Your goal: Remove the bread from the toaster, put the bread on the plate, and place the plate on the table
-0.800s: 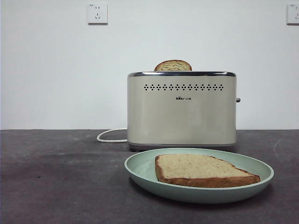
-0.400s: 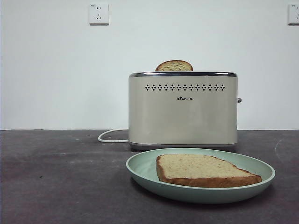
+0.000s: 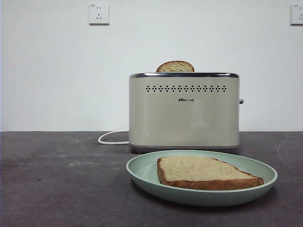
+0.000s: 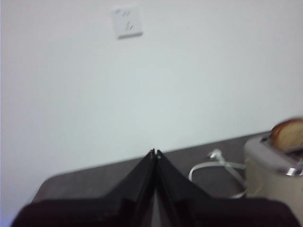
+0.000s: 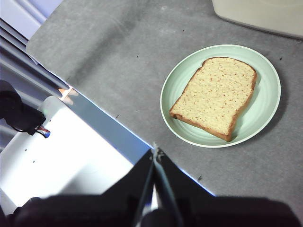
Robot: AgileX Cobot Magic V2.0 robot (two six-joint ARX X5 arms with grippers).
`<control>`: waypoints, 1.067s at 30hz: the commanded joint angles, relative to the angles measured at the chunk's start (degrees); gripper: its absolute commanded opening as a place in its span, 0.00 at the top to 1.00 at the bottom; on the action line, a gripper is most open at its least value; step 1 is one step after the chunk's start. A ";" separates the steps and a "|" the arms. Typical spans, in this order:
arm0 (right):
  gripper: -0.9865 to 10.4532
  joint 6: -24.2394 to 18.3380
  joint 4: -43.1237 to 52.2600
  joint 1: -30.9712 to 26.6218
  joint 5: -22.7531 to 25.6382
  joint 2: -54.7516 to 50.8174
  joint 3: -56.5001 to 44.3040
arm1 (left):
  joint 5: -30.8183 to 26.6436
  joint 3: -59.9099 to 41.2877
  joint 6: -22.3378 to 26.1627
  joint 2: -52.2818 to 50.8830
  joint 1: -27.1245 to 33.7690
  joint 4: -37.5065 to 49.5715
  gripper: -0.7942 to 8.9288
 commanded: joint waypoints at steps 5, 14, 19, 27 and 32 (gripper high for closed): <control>0.91 -0.07 0.35 0.11 0.15 -0.13 -0.28 | -0.26 -20.48 -1.31 -10.38 3.65 3.74 0.92; 0.91 -0.07 0.33 0.11 0.15 -0.13 -0.28 | -2.03 -35.58 -6.86 -19.21 4.63 6.14 0.92; 0.91 -0.04 0.33 0.11 0.15 -0.13 -0.28 | -2.08 -40.57 -8.52 -23.76 4.63 6.01 0.92; 0.91 -0.07 0.33 0.11 0.15 -0.13 -0.28 | -2.84 -40.57 -8.98 -23.63 4.66 2.93 0.92; 0.91 -0.07 0.33 0.11 0.15 -0.13 -0.28 | -3.04 -40.57 -8.81 -23.61 4.70 3.06 0.92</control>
